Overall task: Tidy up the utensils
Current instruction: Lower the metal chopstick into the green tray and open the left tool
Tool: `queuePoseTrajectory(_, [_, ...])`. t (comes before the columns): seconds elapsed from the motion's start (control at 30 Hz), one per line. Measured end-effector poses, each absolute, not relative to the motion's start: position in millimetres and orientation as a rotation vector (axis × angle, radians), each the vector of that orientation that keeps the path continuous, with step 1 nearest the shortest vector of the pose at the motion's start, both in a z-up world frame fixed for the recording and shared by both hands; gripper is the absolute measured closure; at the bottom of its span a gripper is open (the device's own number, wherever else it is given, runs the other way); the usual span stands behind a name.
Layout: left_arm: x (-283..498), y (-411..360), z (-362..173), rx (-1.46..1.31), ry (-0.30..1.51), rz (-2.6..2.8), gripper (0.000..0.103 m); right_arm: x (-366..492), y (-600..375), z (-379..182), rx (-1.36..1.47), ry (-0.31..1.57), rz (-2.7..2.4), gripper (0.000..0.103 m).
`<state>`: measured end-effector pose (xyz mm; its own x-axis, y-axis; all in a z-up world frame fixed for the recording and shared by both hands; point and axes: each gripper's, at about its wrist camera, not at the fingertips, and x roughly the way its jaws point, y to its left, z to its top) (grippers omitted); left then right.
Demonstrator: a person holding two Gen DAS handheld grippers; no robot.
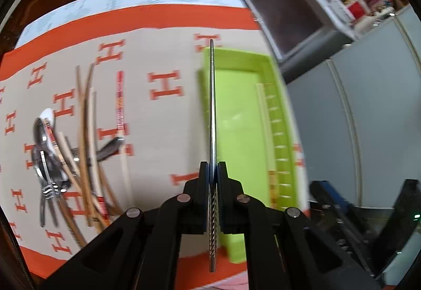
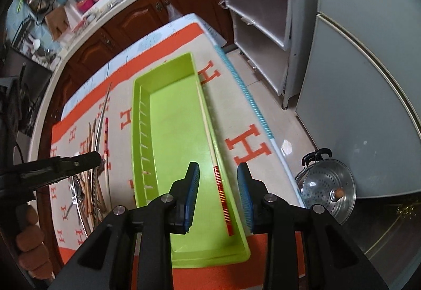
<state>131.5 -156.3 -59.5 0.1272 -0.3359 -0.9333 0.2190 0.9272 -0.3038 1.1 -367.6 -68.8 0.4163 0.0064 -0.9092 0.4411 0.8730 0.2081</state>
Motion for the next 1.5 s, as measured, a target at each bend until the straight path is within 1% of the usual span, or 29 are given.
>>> queuePoseTrajectory(0.13, [131, -180, -56, -0.098, 1.383, -0.457, 0.100, -19, -376, -51, 0.483, 1.059, -0.326, 0.073])
queuePoseTrajectory(0.4, [130, -219, -110, -0.075, 1.462, -0.443, 0.100, -58, -390, -33, 0.497, 1.013, -0.389, 0.073])
queuePoseTrajectory(0.43, [129, -222, -114, -0.066, 1.467, -0.439, 0.097, -64, -390, -32, 0.485, 1.014, -0.402, 0.073])
queuePoseTrajectory(0.47, [128, -224, -118, -0.052, 1.474, -0.432, 0.090, -68, -391, -32, 0.480, 1.016, -0.411, 0.073])
queuePoseTrajectory(0.5, [126, -225, -120, -0.048, 1.479, -0.436, 0.084, -72, -392, -32, 0.483, 1.017, -0.413, 0.073])
queuePoseTrajectory(0.53, [123, -225, -120, -0.047, 1.477, -0.439, 0.074, -75, -393, -32, 0.492, 1.019, -0.410, 0.073])
queuePoseTrajectory(0.57, [121, -225, -119, -0.043, 1.471, -0.440, 0.068, -77, -394, -33, 0.500, 1.023, -0.408, 0.073])
queuePoseTrajectory(0.7, [107, -219, -102, 0.019, 1.409, -0.446, 0.065, -79, -392, -35, 0.498, 1.030, -0.404, 0.073])
queuePoseTrajectory(0.77, [101, -213, -91, 0.047, 1.369, -0.438, 0.055, -75, -389, -35, 0.498, 1.032, -0.391, 0.073])
queuePoseTrajectory(0.87, [90, -195, -71, 0.067, 1.273, -0.419, 0.045, -72, -381, -34, 0.483, 1.032, -0.372, 0.073])
queuePoseTrajectory(1.03, [77, -161, -46, 0.084, 1.170, -0.387, 0.043, -56, -368, -38, 0.479, 1.041, -0.336, 0.073])
queuePoseTrajectory(1.23, [67, -104, -31, 0.056, 1.144, -0.317, 0.043, -44, -342, -38, 0.455, 1.051, -0.273, 0.073])
queuePoseTrajectory(1.3, [62, -84, -29, 0.031, 1.133, -0.289, 0.039, -39, -332, -38, 0.443, 1.060, -0.252, 0.073])
queuePoseTrajectory(1.33, [59, -79, -29, 0.023, 1.129, -0.278, 0.035, -35, -325, -39, 0.433, 1.067, -0.238, 0.073])
queuePoseTrajectory(1.37, [57, -70, -29, 0.014, 1.124, -0.264, 0.034, -31, -318, -39, 0.424, 1.072, -0.226, 0.073])
queuePoseTrajectory(1.5, [50, -48, -28, 0.025, 1.106, -0.221, 0.030, -19, -292, -40, 0.391, 1.088, -0.176, 0.073])
